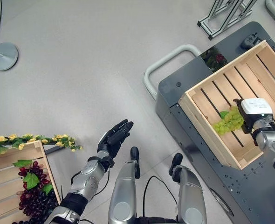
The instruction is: Pick up the fruits from the basket on one side to the basket on the other side
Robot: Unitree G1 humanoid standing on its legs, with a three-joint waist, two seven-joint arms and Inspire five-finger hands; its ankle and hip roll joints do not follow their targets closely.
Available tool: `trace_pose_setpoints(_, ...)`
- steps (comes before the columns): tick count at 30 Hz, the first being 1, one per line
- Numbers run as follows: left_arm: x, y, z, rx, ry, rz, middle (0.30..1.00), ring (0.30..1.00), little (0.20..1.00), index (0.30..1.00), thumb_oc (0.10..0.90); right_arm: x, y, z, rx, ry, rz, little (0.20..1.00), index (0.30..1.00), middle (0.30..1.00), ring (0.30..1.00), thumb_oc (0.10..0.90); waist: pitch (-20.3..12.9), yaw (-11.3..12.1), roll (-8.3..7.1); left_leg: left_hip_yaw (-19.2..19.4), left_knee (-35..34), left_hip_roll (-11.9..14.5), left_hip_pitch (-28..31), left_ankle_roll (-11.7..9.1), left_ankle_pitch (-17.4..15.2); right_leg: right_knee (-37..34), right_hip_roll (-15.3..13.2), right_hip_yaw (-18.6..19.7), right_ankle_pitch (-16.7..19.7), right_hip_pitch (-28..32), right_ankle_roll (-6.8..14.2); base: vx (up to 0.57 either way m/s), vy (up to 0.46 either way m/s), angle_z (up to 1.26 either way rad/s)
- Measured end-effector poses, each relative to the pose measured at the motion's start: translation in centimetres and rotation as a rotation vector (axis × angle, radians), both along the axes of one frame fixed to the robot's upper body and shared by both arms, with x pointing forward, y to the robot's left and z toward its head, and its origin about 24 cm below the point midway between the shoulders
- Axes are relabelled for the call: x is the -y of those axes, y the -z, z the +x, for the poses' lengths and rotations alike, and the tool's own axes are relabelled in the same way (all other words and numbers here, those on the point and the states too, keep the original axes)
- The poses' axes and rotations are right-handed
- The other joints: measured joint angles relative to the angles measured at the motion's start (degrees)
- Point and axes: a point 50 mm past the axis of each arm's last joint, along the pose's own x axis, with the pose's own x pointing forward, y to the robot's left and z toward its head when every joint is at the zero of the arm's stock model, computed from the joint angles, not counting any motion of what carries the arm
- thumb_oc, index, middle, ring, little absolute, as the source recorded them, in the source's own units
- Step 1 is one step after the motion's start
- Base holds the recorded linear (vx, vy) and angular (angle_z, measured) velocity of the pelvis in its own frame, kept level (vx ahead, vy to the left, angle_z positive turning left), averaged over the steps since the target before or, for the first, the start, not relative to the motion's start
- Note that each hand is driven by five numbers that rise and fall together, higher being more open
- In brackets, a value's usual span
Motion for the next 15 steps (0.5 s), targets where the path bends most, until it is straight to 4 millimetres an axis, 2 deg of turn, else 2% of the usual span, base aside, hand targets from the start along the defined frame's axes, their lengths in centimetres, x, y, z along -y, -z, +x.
trace_pose_setpoints(2, 0.0, 0.0, 0.0, 0.000, 0.001, 0.000, 0.900, 0.900, 0.900, 0.900, 0.800, -0.3, 0.7, 0.0, -0.093, 0.002, -0.009, 0.900, 0.900, 0.900, 0.900, 0.800, 0.00, 0.06, 0.17, 0.02, 0.00, -0.08, -0.22, 0.00, 0.01, 0.37, -0.24, -0.12, -0.20, -0.25, -0.01, 0.03, -0.015, 0.06)
trace_pose_setpoints(5, -0.1, -0.1, 0.0, 0.002, 0.000, 0.004, 0.900, 0.900, 0.900, 0.900, 0.800, -0.3, 0.9, 0.1, -0.138, 0.015, -0.018, 0.900, 0.900, 0.900, 0.900, 0.800, 0.00, 0.42, 0.21, -0.07, 0.08, -0.30, -0.22, 0.00, 0.00, 0.96, -0.57, -0.18, -0.61, -0.38, 0.08, 0.04, -0.035, 0.05)
trace_pose_setpoints(9, -0.3, -0.2, 0.1, 0.007, 0.003, 0.011, 0.900, 0.900, 0.900, 0.900, 0.800, -0.2, 0.3, 0.5, -0.142, 0.036, -0.014, 0.900, 0.900, 0.900, 0.900, 0.800, 0.00, 0.90, 0.22, -0.08, 0.24, -0.37, -0.56, 0.00, 0.00, 1.51, -0.75, -0.13, -0.94, -0.91, 0.07, 0.00, -0.002, 0.01)
trace_pose_setpoints(15, -0.4, -0.9, 0.5, 0.032, 0.016, 0.030, 0.900, 0.900, 0.900, 0.900, 0.800, -0.6, -0.5, 1.3, -0.113, 0.054, -0.001, 0.900, 0.900, 0.900, 0.900, 0.800, 0.01, 0.80, 0.34, -0.65, 1.91, -0.70, -4.47, 0.12, 0.27, 4.27, -1.46, -0.17, -1.78, -4.89, -0.30, 0.00, 0.006, 0.04)
